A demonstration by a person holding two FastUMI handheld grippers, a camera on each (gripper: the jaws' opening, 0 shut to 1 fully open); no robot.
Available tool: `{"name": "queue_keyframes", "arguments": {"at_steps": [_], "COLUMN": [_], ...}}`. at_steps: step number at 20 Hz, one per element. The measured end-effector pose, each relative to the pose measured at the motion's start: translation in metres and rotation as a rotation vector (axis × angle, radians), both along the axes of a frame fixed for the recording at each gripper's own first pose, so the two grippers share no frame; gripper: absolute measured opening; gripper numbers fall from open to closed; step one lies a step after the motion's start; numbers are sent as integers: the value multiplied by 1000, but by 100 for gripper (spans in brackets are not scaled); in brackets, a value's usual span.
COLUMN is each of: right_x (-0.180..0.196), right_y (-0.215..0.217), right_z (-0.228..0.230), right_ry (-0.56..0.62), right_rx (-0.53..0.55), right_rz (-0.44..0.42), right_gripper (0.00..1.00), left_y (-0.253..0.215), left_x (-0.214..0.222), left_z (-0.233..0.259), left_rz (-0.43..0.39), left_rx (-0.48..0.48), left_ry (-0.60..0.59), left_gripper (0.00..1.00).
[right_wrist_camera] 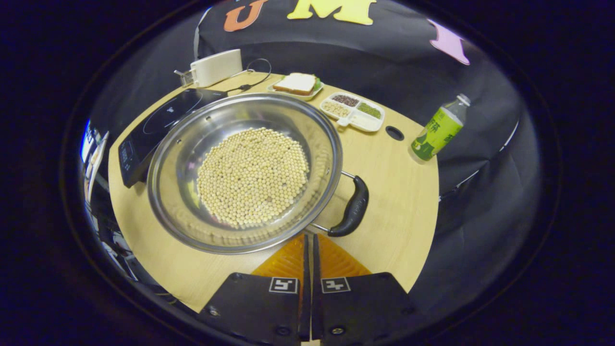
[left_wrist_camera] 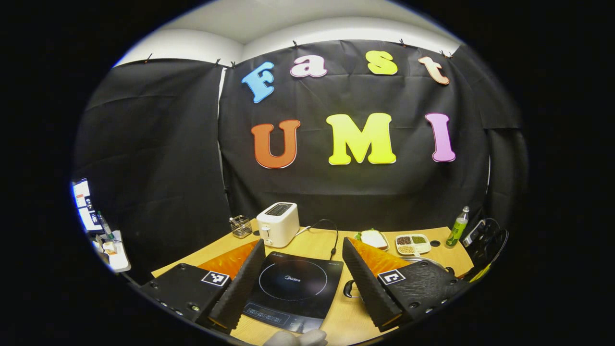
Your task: First push the handle of the pot to place it horizontally, then grasp the pot with both hands and set it on the induction cooktop.
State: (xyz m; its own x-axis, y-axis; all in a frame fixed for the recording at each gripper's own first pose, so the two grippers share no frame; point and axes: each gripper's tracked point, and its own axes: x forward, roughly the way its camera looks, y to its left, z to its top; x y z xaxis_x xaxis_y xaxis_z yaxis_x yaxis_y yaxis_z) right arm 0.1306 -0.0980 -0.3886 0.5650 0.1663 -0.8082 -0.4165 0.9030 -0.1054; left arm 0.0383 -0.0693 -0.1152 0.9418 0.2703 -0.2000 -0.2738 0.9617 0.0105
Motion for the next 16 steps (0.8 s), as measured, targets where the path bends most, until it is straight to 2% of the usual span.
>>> {"name": "queue_keyframes", "arguments": {"at_steps": [3,4,7,10,11,13,16], "right_x": [-13,-17,-27,-30,-29,-27,-19], "right_y": [-6,-9,-13,-18,-18,-18,-16], "right_z": [17,23,37,44,46,46,46], "right_ry": [-55,-69,-112,-135,-142,-138,-138], "right_rx": [16,25,61,105,128,180,245], "right_rz": [-29,-42,-105,-178,-204,-253,-308], "right_gripper": [20,31,76,89,82,89,85], "left_y": [-11,-14,-24,-36,-36,-48,-61], "left_x": [10,13,22,32,34,43,55], "left_z": [-4,-7,-19,-35,-43,-60,-93], "left_rz": [-63,-82,-134,-182,-184,-213,-245], "left_rx": [-7,-8,-3,0,-1,-25,-58], "left_ry": [-1,2,22,48,56,86,147], "left_gripper": [96,96,96,97,97,96,97]}}
